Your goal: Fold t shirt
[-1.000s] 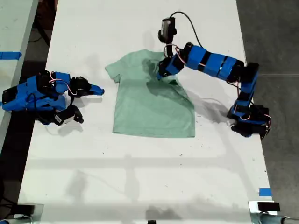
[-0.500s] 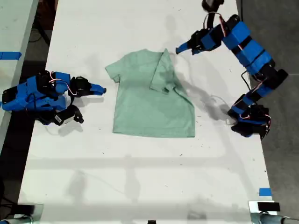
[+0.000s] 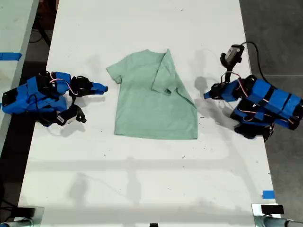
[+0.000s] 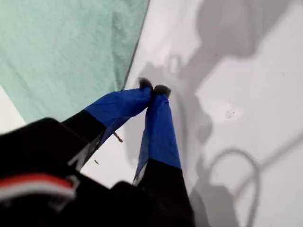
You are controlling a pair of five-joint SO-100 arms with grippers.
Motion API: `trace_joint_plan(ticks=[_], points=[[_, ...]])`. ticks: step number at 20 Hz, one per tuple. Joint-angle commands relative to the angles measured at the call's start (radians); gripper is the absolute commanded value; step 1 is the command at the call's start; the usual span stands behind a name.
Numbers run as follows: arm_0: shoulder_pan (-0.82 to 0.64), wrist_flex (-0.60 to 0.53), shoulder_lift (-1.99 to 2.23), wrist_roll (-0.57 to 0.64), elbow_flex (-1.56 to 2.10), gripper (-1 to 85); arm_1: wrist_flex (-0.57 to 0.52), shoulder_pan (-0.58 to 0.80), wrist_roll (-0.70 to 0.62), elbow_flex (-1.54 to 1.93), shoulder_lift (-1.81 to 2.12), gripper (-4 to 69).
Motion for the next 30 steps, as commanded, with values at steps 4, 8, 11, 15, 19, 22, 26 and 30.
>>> trace_joint_plan(ticks=[4,8,11,15,19,22,26,30], points=[[0.0,0.003,0.008,0.008,0.043,9.0,0.152,-0.071,0.097,0.176,0.339,1.1],[0.003,0.005,0.008,0.008,0.043,9.0,0.172,-0.023,0.12,0.184,0.339,1.1],[0.005,0.005,0.008,0.008,0.043,9.0,0.173,-0.026,0.126,0.187,0.339,1.1],[0.005,0.005,0.008,0.008,0.043,9.0,0.173,-0.028,0.13,0.189,0.339,1.1],[0.005,0.005,0.008,0.008,0.043,9.0,0.173,-0.028,0.132,0.19,0.339,1.1],[0.005,0.005,0.008,0.008,0.043,9.0,0.173,-0.026,0.132,0.19,0.339,1.1],[0.005,0.005,0.008,0.008,0.043,9.0,0.175,-0.026,0.135,0.19,0.339,1.1],[0.005,0.005,0.008,0.008,0.043,9.0,0.175,-0.026,0.135,0.19,0.339,1.1]])
